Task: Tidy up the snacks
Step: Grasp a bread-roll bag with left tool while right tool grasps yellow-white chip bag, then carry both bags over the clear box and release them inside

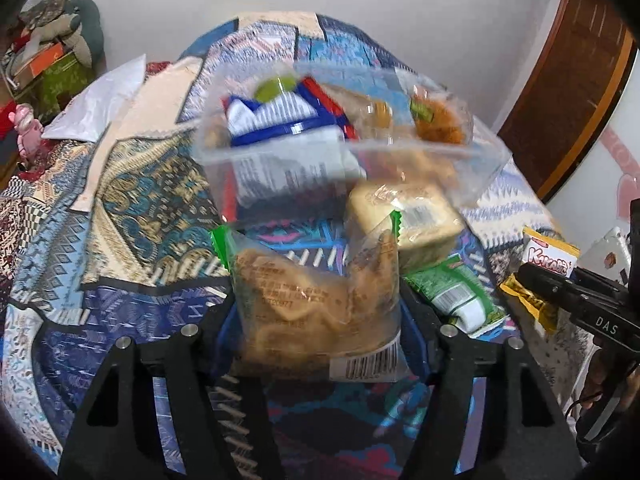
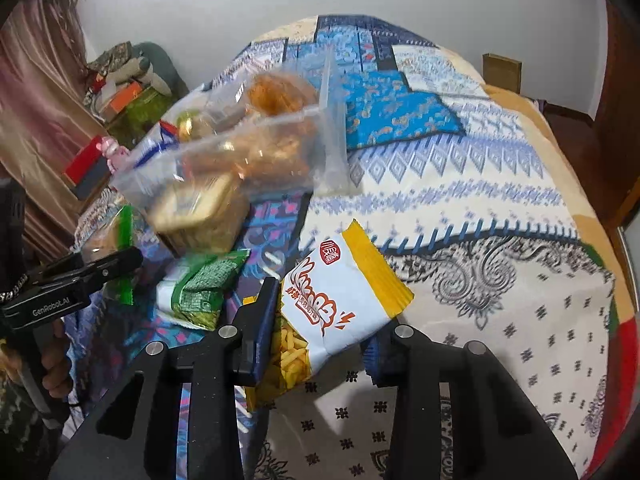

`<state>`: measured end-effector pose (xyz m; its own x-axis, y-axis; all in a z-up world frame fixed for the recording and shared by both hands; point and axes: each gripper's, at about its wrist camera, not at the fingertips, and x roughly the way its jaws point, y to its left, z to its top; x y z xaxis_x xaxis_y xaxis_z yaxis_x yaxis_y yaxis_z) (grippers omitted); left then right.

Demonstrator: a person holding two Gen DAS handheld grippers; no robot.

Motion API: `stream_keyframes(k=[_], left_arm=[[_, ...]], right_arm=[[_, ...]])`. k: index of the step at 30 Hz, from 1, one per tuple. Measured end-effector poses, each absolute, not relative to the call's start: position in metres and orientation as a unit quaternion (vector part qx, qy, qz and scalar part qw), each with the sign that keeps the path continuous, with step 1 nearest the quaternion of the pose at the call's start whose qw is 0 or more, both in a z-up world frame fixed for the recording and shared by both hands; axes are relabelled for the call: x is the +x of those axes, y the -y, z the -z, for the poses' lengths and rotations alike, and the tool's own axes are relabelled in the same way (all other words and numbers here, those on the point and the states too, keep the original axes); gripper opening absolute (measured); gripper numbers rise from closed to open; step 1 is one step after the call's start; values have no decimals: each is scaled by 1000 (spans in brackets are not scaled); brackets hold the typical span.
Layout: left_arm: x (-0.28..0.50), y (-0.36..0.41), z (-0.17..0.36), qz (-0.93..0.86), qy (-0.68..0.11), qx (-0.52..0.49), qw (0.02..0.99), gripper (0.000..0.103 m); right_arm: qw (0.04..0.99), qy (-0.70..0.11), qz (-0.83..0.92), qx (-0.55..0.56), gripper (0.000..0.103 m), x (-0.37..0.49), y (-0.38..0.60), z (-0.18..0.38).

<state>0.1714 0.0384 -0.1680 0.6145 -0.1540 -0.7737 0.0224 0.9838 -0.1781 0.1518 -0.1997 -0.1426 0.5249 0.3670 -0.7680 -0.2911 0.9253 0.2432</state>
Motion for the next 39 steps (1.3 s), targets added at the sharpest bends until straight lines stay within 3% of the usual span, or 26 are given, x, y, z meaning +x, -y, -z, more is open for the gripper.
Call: stream_keyframes(k=[21, 39], left_arm=[[212, -58, 75, 34, -331, -54, 942, 68], [313, -70, 113, 8, -370, -58, 927, 68]], right_arm=[[907, -339, -250, 21, 34, 207, 134, 55], [898, -359, -255, -25, 34, 288, 85, 73]])
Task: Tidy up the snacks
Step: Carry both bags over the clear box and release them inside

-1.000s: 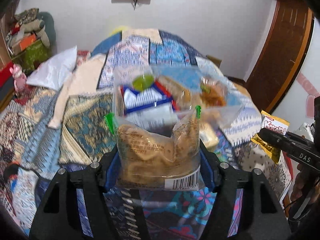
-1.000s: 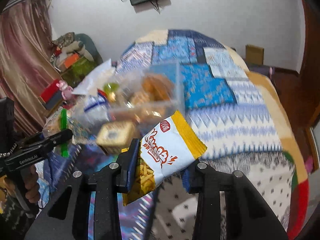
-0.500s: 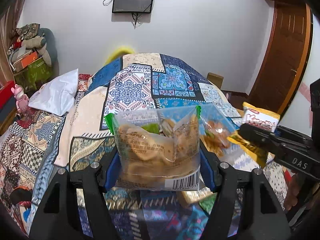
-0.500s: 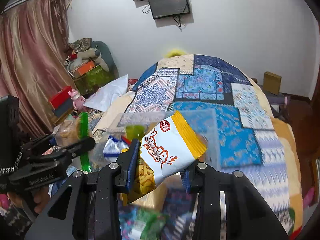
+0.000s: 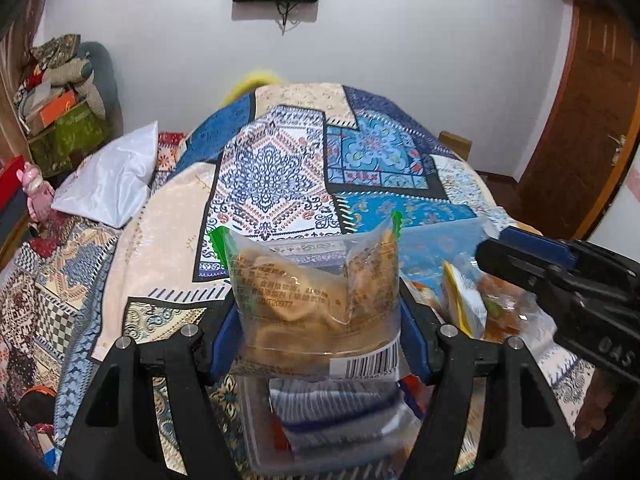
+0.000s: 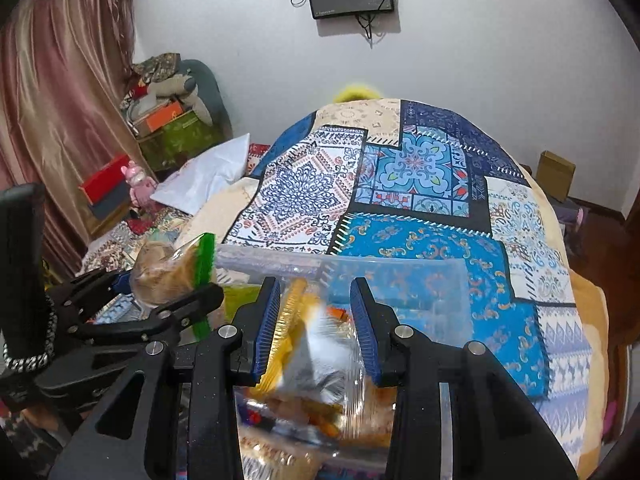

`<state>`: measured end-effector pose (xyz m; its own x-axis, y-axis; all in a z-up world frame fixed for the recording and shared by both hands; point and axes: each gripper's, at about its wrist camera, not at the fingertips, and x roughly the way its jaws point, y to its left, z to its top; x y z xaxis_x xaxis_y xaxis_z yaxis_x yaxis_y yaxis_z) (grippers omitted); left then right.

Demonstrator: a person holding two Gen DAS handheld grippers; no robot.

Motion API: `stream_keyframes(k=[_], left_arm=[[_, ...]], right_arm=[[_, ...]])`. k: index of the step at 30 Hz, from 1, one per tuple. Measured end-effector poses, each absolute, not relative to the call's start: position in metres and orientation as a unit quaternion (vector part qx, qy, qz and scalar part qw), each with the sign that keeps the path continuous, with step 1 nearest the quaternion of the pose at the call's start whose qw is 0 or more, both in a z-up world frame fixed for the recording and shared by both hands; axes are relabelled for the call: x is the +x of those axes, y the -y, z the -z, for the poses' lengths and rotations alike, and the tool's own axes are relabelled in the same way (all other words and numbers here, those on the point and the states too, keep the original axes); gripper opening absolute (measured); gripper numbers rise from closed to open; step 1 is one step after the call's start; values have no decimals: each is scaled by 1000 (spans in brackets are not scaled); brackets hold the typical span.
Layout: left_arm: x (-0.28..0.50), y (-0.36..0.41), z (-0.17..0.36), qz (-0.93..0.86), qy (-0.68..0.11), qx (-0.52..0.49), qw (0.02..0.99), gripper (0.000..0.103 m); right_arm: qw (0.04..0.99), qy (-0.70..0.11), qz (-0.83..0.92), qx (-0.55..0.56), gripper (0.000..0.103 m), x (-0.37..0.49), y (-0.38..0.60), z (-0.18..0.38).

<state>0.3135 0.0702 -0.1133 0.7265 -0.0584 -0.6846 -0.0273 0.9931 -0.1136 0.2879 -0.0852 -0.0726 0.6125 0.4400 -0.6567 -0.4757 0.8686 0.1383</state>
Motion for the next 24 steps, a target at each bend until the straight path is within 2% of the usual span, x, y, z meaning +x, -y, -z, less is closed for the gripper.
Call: stream_keyframes(k=[5, 9, 11, 16, 21, 24], left_arm=[[325, -72, 122, 7, -379, -71, 923, 70], [323, -70, 123, 6, -384, -75, 920, 83], [319, -71, 121, 10, -385, -83, 919, 85], [302, -72, 106, 16, -374, -87, 923, 86], [270, -68, 86, 10, -350, -62, 935, 89], [251, -65, 81, 11, -344, -51, 937, 91]], right_arm=[[899, -358, -250, -30, 34, 286, 88, 75], [896, -364, -252, -27, 34, 282, 95, 76], [894, -367, -255, -22, 34, 276, 100, 74], [897, -361, -256, -13, 52, 257, 113, 69], [894, -368, -258, -3, 57, 236, 125, 69], [892, -373, -256, -4, 66, 223, 129, 73]])
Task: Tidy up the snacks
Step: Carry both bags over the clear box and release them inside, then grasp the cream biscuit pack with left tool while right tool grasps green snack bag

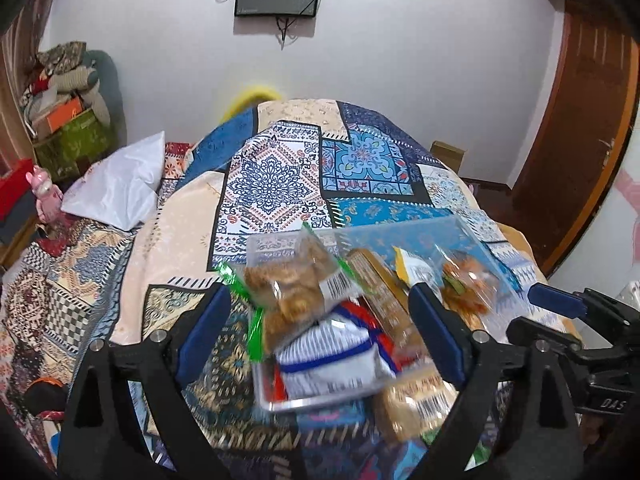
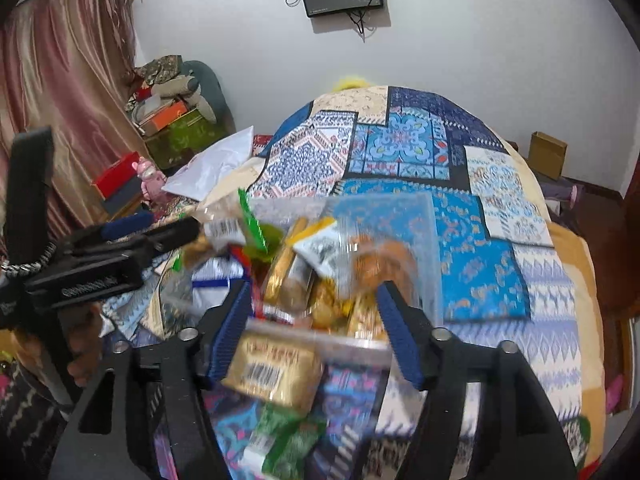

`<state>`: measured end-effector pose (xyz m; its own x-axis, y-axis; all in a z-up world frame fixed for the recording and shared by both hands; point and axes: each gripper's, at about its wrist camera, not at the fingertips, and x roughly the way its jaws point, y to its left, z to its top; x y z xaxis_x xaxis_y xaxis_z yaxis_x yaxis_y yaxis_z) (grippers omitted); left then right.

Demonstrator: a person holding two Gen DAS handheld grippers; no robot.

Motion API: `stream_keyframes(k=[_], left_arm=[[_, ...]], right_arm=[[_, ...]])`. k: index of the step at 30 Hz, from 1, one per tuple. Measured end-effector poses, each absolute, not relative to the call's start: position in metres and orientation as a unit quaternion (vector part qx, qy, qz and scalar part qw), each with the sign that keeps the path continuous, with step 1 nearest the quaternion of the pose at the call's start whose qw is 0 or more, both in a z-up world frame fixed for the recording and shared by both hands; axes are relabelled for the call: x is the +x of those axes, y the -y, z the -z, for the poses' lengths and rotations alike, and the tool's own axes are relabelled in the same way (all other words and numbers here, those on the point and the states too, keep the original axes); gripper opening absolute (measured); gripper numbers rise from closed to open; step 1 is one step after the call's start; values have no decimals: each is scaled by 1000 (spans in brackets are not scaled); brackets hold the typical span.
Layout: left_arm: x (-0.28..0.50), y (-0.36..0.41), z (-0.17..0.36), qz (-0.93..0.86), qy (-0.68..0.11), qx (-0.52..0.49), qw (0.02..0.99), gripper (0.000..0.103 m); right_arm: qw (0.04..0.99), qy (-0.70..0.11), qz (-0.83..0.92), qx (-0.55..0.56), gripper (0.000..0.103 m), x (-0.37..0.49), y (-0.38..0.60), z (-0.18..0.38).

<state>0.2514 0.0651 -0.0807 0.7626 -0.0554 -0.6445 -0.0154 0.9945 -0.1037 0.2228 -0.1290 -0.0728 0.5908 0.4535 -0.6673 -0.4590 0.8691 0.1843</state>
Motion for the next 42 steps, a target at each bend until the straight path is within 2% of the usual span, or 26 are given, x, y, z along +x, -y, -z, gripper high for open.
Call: stream_keyframes(k=[8, 19, 20, 21, 23, 25, 31, 42], left_arm=[[208, -57, 95, 18, -369, -45, 928, 92], [165, -47, 141, 21, -416, -40, 908, 92], [164, -46, 144, 21, -419, -41, 907, 92], [163, -45, 147, 22, -423, -43, 905, 92], [163, -43, 150, 23, -427, -45, 903, 92], [165, -39, 151, 25, -428, -47, 902, 92], [174, -21, 151, 39, -431, -47, 900, 92], [221, 22, 167, 61, -466, -70, 880, 92]], right_arm=[[879, -408, -249, -10, 66, 189, 135, 102], [837, -479, -264, -8, 65, 175, 120, 158], [835, -482, -265, -13, 63, 174, 119, 160], [832, -486, -267, -21, 54, 174, 117, 162], [833, -482, -269, -34, 51, 173, 117, 163], [832, -482, -273, -31, 43, 172, 121, 161], [843, -471, -258, -40, 42, 162, 145, 156], [868, -446, -218, 11, 41, 159, 201, 138]])
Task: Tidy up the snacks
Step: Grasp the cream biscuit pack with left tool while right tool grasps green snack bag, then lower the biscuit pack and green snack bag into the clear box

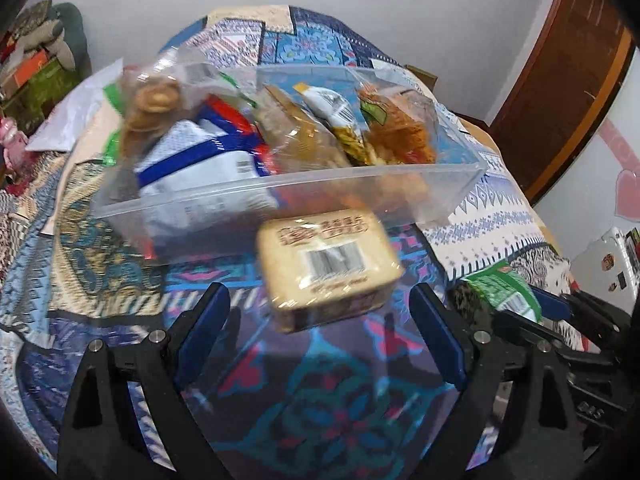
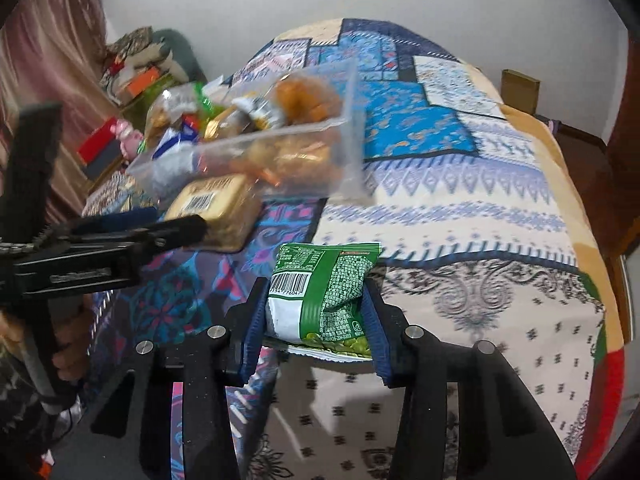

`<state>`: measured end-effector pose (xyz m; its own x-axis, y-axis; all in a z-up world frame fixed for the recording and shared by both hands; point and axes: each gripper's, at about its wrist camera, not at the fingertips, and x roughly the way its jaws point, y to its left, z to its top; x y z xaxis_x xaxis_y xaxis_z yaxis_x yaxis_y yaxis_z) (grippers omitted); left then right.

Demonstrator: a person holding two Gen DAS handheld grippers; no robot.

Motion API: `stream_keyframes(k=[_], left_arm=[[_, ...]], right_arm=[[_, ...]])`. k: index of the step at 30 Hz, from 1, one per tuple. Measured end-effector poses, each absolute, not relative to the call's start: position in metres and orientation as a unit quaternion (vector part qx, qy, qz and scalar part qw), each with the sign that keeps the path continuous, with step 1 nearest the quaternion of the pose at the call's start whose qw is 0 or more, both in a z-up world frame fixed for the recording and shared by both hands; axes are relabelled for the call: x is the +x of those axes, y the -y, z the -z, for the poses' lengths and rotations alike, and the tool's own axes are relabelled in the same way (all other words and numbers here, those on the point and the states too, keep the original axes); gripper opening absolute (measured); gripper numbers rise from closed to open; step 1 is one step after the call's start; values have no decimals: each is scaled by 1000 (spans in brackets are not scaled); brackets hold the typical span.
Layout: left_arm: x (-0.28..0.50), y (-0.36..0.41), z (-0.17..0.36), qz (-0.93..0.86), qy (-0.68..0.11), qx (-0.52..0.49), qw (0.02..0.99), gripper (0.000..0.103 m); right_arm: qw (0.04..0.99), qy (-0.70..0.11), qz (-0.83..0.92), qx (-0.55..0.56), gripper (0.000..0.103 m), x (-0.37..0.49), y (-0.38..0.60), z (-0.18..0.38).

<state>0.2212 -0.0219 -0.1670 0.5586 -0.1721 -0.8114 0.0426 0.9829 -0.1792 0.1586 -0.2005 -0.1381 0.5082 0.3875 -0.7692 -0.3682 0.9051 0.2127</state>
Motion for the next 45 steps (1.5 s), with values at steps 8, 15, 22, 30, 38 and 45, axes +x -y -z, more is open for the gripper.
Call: stream_keyframes(k=[8, 15, 22, 30, 38, 45], left_arm=[[246, 36, 182, 39, -482, -69, 873, 92], [245, 32, 187, 38, -475, -78, 876, 82], [223, 25, 171, 54, -462, -84, 881, 81], [193, 16, 126, 57, -402, -68, 911, 81], [196, -6, 93, 47, -358, -75, 929, 81], [225, -20, 94, 32, -354, -80, 931, 81]], right_arm=[[872, -437, -216, 39, 41, 165, 214, 137], [873, -436, -214, 49, 41, 167, 215, 137], [879, -421, -219, 50, 41, 166, 209, 123], [886, -395, -236, 51, 41, 175, 188, 102], [889, -379, -253, 37, 41, 203, 159, 92], [887, -377, -267, 25, 41, 232, 140, 89]])
